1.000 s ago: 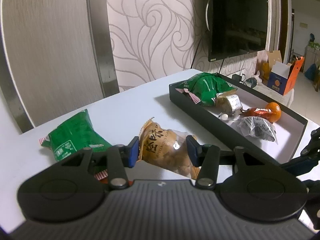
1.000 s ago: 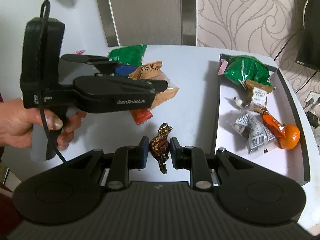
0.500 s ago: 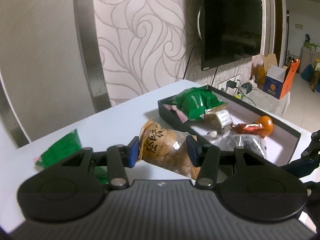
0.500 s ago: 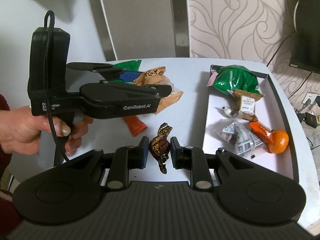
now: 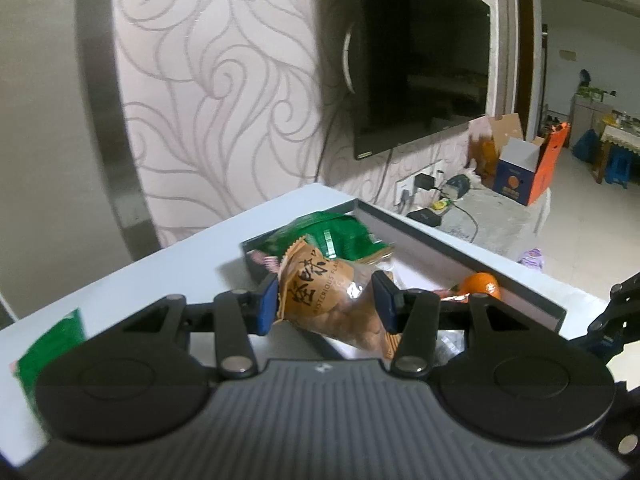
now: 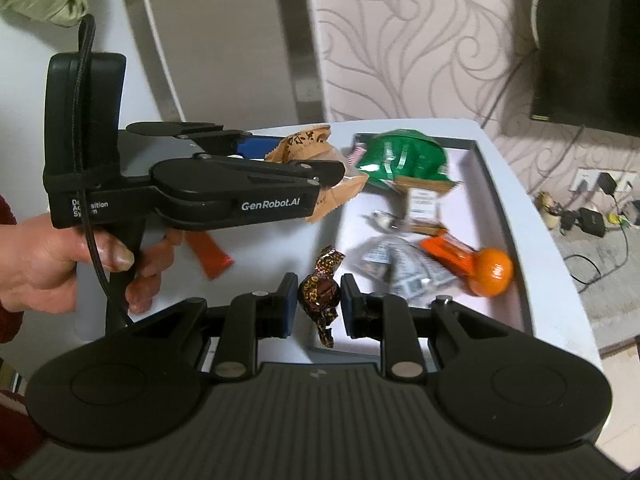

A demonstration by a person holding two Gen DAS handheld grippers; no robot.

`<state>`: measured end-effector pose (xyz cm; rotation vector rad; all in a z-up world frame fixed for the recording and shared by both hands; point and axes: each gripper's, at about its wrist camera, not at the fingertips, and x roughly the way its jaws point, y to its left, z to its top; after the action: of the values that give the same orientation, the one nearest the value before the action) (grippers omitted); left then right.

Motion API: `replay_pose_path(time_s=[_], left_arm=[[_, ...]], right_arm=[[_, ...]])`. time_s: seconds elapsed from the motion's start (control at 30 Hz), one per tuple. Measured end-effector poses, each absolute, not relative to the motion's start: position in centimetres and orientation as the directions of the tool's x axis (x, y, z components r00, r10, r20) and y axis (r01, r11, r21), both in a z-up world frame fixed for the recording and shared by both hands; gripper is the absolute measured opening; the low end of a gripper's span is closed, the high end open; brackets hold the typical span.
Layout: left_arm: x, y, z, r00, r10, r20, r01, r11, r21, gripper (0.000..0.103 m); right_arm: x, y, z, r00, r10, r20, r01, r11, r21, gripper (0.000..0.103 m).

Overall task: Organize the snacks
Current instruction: 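Lift and carry the peanut bag and brown candy toward the box, then lower the peanut bag into the box with the left gripper while the right holds the candy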

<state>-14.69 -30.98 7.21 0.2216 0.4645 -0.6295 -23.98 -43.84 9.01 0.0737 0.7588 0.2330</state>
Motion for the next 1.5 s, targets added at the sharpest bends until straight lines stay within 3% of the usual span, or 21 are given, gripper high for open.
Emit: replay_pose_path(time_s=[1.2, 1.3, 1.4, 1.5], left_arm=[[-11.7, -37.1, 3.5, 0.676, -0.478, -0.56, 0.613, 0.788, 0.067, 0.055], [-11.7, -37.0, 3.6, 0.681, -0.475, -0.558, 0.608, 0.791, 0.07, 0.058], [-12.3, -36.7, 3.9, 0.693, -0.482, -0.536, 0.609, 0.79, 0.077, 0.077], [-13.0, -36.2, 4.4, 0.71, -0.49, -0.506, 0.605, 0.792, 0.081, 0.079]], right_arm=[[-23.6, -48.9, 7.4, 0.684, 0.176, -0.708, -0.088, 0.983, 0.159, 0.026], [-23.6, -49.0, 7.4, 0.683, 0.175, -0.709, -0.087, 0.983, 0.16, 0.027], [-23.7, -49.1, 7.5, 0.684, 0.174, -0.709, -0.084, 0.984, 0.16, 0.027], [-23.4, -49.2, 7.4, 0.685, 0.171, -0.708, -0.081, 0.984, 0.159, 0.027]])
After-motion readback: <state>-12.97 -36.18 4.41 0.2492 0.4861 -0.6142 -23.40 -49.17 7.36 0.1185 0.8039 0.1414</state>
